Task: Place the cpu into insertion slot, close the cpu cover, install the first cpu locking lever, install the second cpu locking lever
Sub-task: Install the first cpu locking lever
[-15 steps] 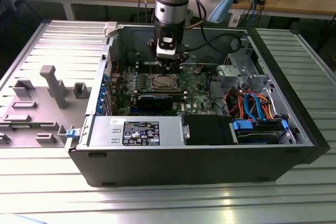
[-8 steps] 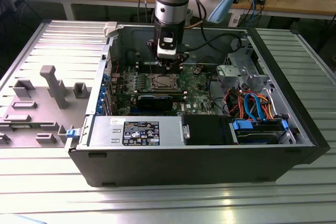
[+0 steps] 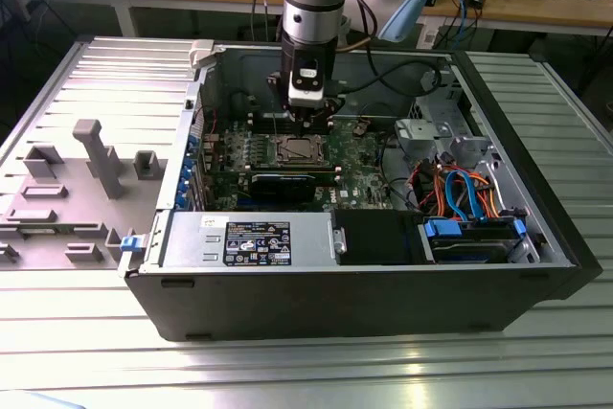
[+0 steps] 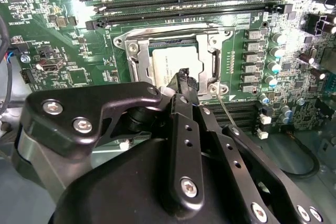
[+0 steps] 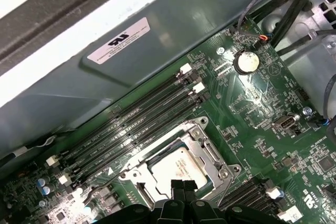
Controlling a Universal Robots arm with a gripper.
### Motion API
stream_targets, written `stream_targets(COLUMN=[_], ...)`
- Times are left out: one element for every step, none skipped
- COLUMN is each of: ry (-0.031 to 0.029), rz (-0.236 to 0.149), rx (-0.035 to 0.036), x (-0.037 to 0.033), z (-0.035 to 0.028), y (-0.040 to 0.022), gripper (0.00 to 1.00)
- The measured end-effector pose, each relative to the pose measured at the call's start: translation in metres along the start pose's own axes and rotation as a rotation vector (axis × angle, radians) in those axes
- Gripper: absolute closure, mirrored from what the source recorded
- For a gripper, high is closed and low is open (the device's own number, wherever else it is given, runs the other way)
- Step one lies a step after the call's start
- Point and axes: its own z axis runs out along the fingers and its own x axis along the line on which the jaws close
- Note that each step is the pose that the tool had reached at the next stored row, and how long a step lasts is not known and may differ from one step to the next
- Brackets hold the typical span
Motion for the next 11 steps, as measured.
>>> stream_targets(ry=[0.0000, -0.0001, -0.0001, -0.0001, -0.0002, -0.0002, -0.0002, -0.0002, -0.0002, -0.0002, -0.0003], rz=[-0.004, -0.006, -0.007, -0.009, -0.011, -0.013, -0.015, -0.018, -0.020, -0.021, -0.023], rx=[0.0001, 0.0001, 0.0001, 0.0002, 0.0001, 0.0002, 0.0002, 0.0002, 0.0002, 0.0002, 0.0003], x=[0.0000, 0.0000, 0.0000, 0.0000, 0.0000, 0.0000, 0.0000, 0.0000, 0.0000, 0.0000, 0.0000], z=[0.0000, 0.0000, 0.0000, 0.0000, 0.0000, 0.0000, 0.0000, 0.0000, 0.0000, 0.0000, 0.0000], y=[0.0000, 0.0000, 0.0000, 0.0000, 0.0000, 0.0000, 0.0000, 0.0000, 0.0000, 0.0000, 0.0000], gripper=[0.89, 0.89, 0.89, 0.89, 0.89, 0.89, 0.89, 0.89, 0.89, 0.89, 0.89])
